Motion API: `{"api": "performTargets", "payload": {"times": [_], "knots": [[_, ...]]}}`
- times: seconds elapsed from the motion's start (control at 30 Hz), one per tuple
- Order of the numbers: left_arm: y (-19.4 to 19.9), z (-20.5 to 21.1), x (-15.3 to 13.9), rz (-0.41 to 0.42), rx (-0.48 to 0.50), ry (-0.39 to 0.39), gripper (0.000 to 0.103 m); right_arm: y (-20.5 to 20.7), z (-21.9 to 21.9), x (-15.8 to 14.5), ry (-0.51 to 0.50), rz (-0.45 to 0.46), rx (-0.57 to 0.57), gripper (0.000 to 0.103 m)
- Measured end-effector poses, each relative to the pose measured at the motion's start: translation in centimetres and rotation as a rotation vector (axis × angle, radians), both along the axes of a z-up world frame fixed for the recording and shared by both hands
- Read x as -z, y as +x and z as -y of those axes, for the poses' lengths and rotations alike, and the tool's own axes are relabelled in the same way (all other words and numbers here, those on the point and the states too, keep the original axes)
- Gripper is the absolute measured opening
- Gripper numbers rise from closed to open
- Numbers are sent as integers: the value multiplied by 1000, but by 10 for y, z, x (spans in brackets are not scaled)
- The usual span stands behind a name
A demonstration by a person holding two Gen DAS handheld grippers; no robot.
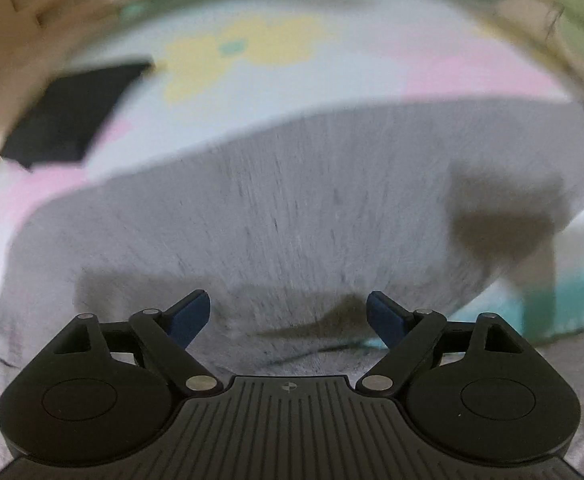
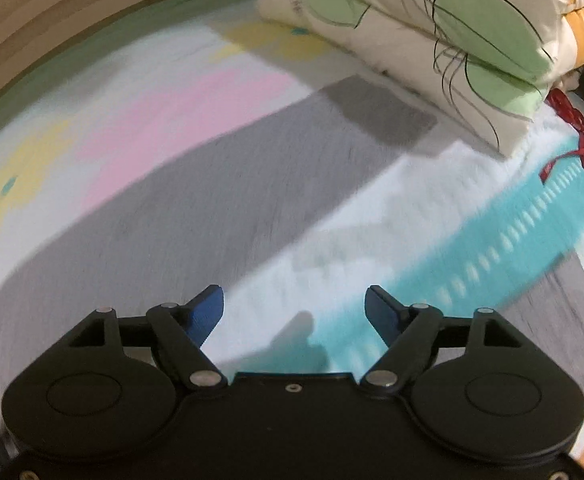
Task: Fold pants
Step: 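Move the right tool to the pants end near the pillows and close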
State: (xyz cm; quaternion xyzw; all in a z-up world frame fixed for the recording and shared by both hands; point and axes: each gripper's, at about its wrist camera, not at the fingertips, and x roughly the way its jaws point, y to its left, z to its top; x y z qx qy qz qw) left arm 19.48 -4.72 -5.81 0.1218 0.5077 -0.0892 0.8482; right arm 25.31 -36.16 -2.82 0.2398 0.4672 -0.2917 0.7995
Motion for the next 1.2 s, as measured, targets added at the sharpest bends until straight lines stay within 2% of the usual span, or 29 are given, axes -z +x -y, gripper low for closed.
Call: {"api": "performTargets", "payload": {"times": [0.03, 0.1, 0.13, 0.37, 0.53, 0.63, 0.67, 0.73, 0.8, 0.83, 0.87, 1.0, 1.2], "knots": [[4, 2, 9, -30, 0, 7, 84, 12, 8, 3, -4, 1, 15, 80], [6, 3, 19, -29, -2, 20, 86, 42, 24, 9, -23, -9, 45, 80], [5, 4, 19, -12, -6, 18, 86, 55, 30, 12, -35, -8, 63, 80], [13, 3, 20, -24, -14, 18, 87, 140, 71, 41, -54, -17, 236, 81], [16, 6, 19, -15, -6, 32, 87, 171, 85, 66, -40, -45, 330, 80], [17, 6, 19, -7, 0, 35, 87, 180, 94, 83, -26, -98, 353, 75], [18, 6, 18, -5, -1, 35, 87, 180, 95, 85, -37, -106, 347, 74], [17, 8, 17, 0, 0, 37, 87, 173, 92, 83, -66, -89, 329, 56], [16, 8, 15, 7, 1, 38, 86, 162, 92, 79, -41, -69, 267, 34], [16, 8, 14, 11, -1, 37, 86, 156, 92, 76, -18, -59, 230, 15], [16, 7, 13, 14, -3, 34, 86, 146, 93, 71, 11, -51, 200, 10], [18, 4, 5, 17, -25, -13, 85, 104, 103, 61, 101, -40, 187, 5], [36, -4, -24, 48, -76, -172, 85, 43, 107, 59, 138, -117, 143, 4]]}}
